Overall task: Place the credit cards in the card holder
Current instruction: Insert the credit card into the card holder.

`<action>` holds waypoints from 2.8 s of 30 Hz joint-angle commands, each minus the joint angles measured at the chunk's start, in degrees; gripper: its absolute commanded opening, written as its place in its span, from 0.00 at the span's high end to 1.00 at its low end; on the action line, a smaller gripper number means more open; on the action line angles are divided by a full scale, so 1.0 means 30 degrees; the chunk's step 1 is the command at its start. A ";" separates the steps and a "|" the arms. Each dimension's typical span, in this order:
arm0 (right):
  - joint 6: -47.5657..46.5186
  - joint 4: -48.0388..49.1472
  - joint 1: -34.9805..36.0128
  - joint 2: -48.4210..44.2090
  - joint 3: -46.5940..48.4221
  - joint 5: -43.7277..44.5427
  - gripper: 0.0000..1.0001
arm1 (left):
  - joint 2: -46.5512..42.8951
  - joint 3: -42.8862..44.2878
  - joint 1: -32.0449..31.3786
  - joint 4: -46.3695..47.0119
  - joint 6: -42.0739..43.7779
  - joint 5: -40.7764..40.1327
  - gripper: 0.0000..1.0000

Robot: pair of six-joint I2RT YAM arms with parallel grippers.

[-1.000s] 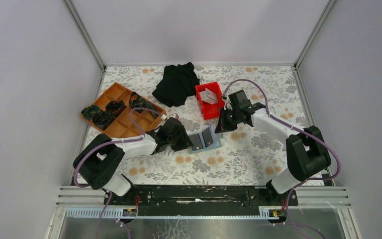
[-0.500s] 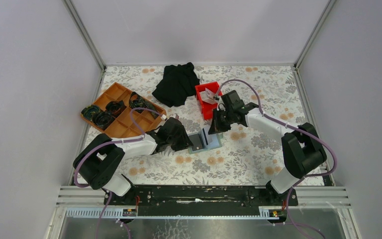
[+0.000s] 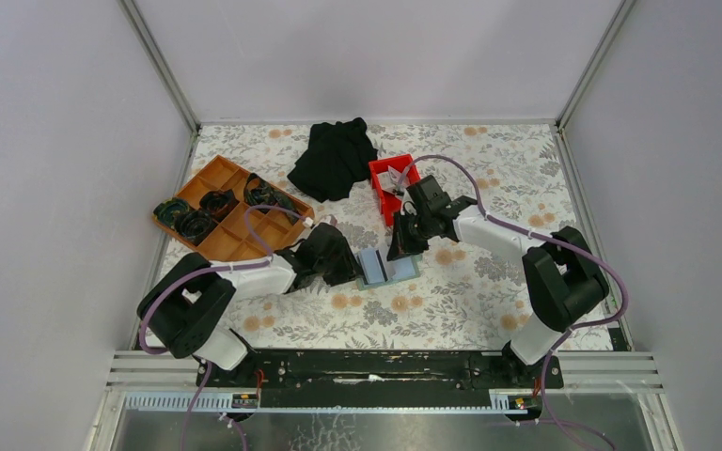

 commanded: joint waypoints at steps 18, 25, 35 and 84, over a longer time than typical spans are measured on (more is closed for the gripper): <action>-0.0543 0.0335 0.0210 0.0509 0.0873 0.1077 1.00 | -0.1798 -0.0134 -0.0142 -0.3412 0.0971 -0.1822 0.62; -0.0672 0.0674 -0.0368 0.0378 0.0721 0.0984 1.00 | -0.1127 0.1057 -0.0136 -0.3422 0.1372 -0.1303 0.66; -0.0790 0.0957 -0.1184 0.0483 0.0577 0.0340 1.00 | 0.0166 0.2405 -0.0133 -0.3383 0.1768 -0.0602 0.71; -0.1908 0.3000 -0.2450 0.1274 -0.2153 -0.0150 1.00 | 0.1843 0.1871 -0.0143 -0.3249 0.1820 -0.0613 0.75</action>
